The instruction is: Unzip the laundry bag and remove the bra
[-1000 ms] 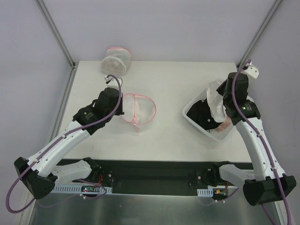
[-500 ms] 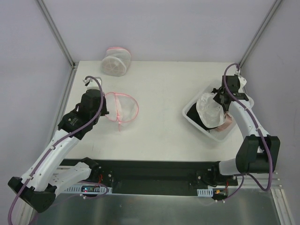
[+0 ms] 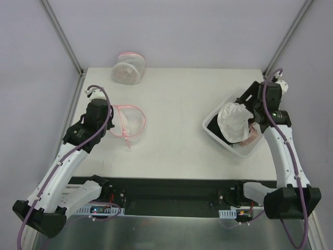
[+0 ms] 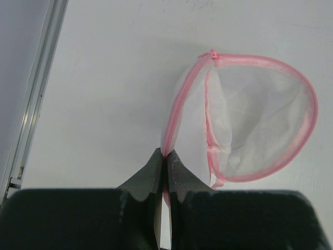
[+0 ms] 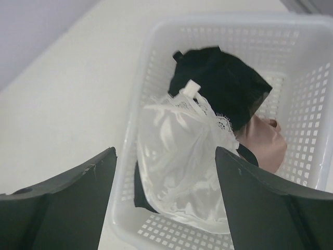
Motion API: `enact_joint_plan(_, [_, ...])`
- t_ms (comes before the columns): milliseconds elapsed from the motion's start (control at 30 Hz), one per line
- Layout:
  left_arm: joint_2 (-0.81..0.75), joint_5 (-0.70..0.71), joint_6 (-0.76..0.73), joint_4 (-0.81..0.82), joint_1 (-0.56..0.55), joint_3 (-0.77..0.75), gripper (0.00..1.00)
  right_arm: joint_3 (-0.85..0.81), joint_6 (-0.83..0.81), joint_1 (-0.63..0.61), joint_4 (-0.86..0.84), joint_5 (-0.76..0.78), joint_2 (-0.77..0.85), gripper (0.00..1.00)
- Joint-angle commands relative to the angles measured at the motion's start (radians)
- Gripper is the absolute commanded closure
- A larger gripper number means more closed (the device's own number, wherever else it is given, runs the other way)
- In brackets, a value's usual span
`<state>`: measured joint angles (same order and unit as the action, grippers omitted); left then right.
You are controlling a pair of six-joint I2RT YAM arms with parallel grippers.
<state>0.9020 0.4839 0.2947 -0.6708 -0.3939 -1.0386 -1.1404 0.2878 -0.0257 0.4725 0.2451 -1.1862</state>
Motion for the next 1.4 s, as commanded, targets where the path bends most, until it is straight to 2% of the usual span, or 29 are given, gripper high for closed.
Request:
enact_joint_plan(0, [0.017,0.030,-0.011,-0.007,0.029,-0.008,1.00,-0.073,-0.027,0.004,0.046,-0.004,0.147,0.20])
enact_joint_plan(167, [0.050,0.036,0.004,-0.007,0.105,-0.024,1.00,-0.071,-0.039,0.003,0.069,-0.038,0.238,0.17])
enact_joint_plan(333, [0.147,0.111,-0.032,-0.013,0.161,-0.087,1.00,-0.070,-0.050,0.003,0.120,-0.090,0.269,0.17])
enact_joint_plan(433, [0.164,0.062,-0.032,-0.010,0.165,-0.123,1.00,-0.035,-0.053,0.003,0.117,-0.099,0.287,0.16])
enact_joint_plan(533, [0.182,-0.082,-0.060,-0.009,0.165,-0.133,0.99,-0.001,-0.049,0.001,0.112,-0.127,0.298,0.17])
enact_joint_plan(567, [0.198,-0.179,-0.066,-0.009,0.165,-0.133,0.86,0.007,-0.045,0.001,0.106,-0.135,0.301,0.17])
enact_joint_plan(600, [0.205,-0.224,-0.072,-0.007,0.165,-0.132,0.55,0.014,-0.042,0.001,0.100,-0.145,0.301,0.17])
enact_joint_plan(633, [0.209,-0.264,-0.080,-0.004,0.165,-0.127,0.37,0.025,-0.041,0.000,0.098,-0.147,0.301,0.16])
enact_joint_plan(667, [0.212,-0.309,-0.078,0.010,0.165,-0.123,0.26,0.027,-0.044,-0.002,0.097,-0.151,0.300,0.17])
enact_joint_plan(700, [0.207,-0.374,-0.081,0.020,0.165,-0.117,0.20,0.030,-0.044,-0.003,0.101,-0.152,0.297,0.17])
enact_joint_plan(767, [0.183,-0.419,-0.078,0.046,0.164,-0.103,0.02,0.030,-0.055,-0.011,0.104,-0.148,0.293,0.16])
enact_joint_plan(900, [0.132,-0.465,-0.085,0.062,0.164,-0.113,0.01,0.004,-0.087,-0.040,0.143,-0.116,0.280,0.13])
enact_joint_plan(967, [0.097,-0.520,-0.086,0.066,0.164,-0.123,0.01,-0.016,-0.114,-0.077,0.158,-0.104,0.264,0.04])
enact_joint_plan(1000, [0.088,-0.545,-0.086,0.079,0.164,-0.124,0.01,-0.034,-0.125,-0.092,0.170,-0.096,0.260,0.03])
enact_joint_plan(1100, [0.034,-0.657,-0.089,0.112,0.164,-0.107,0.01,-0.073,-0.153,-0.184,0.195,-0.066,0.226,0.01])
enact_joint_plan(1167, [-0.010,-0.732,-0.092,0.154,0.164,-0.077,0.01,-0.090,-0.164,-0.291,0.202,-0.029,0.198,0.04])
enact_joint_plan(1367, [-0.078,-0.902,-0.086,0.241,0.162,0.018,0.01,-0.096,-0.185,-0.560,0.221,0.100,0.132,0.04])
